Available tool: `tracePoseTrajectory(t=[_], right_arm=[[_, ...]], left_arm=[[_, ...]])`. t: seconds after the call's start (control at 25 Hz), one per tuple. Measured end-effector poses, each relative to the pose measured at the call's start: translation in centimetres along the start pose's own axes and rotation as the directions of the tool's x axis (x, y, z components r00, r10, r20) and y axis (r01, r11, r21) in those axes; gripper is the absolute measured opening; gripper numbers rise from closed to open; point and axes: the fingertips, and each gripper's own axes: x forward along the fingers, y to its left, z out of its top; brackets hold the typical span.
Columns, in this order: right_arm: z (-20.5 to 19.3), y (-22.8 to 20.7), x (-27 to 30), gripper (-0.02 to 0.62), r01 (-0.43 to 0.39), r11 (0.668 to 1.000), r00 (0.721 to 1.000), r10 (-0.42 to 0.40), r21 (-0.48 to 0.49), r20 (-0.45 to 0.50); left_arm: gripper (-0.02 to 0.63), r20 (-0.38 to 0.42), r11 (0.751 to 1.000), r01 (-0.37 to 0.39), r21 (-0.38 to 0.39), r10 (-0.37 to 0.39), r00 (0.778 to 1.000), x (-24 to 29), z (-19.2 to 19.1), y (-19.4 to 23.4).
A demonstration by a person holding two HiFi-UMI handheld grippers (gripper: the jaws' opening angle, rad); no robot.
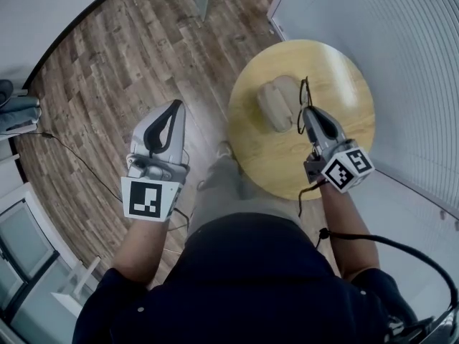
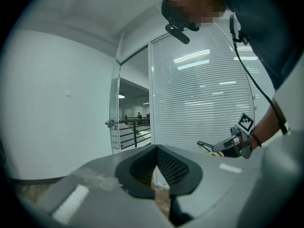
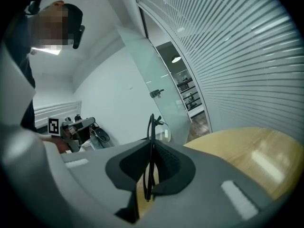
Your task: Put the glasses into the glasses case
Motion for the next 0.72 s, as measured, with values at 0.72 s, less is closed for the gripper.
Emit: tracePoseTrajectory(t=[0.72], right_arm=[[-6.4,-3.7,3.7,0.028,0.013,0.999,0.992,-0.006,0.049,-0.129]], left_arm=[[0.001,-0.08,0.999,0.005,-0.053,-0.009,0.997,3.0,-5.1,0.4]])
